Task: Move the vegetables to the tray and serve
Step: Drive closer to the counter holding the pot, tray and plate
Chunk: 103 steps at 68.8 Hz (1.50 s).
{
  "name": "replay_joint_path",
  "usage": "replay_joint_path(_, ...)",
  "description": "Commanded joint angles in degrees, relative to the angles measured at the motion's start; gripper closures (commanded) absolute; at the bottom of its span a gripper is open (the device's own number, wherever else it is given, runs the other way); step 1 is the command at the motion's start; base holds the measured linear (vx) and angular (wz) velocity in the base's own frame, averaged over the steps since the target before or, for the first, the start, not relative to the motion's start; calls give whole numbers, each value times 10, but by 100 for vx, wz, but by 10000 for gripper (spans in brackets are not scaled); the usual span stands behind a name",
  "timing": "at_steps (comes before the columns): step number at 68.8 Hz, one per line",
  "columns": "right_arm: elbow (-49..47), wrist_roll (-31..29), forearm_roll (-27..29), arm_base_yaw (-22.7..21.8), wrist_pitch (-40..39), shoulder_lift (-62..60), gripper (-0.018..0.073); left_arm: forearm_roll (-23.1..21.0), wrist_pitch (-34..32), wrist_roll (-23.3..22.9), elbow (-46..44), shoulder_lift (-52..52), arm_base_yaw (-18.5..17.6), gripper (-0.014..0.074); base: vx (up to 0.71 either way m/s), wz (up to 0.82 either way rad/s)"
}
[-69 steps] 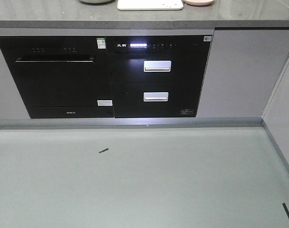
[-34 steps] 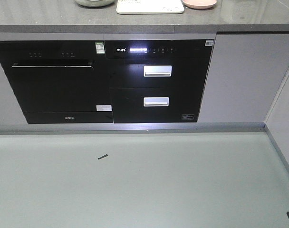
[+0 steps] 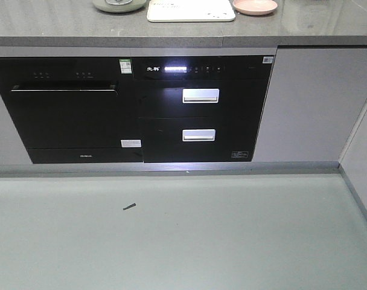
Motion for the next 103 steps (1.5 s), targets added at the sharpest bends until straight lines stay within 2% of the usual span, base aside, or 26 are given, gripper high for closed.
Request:
replay_joint_path(1, 9, -2, -7, -3, -44, -3, 562, -2, -40, -5, 16, -8, 1, 602, 7, 0)
replay_joint_path(103, 9, -2, -7, -3, -44, -3, 562, -2, -40, -5, 16, -8, 1, 602, 6, -2)
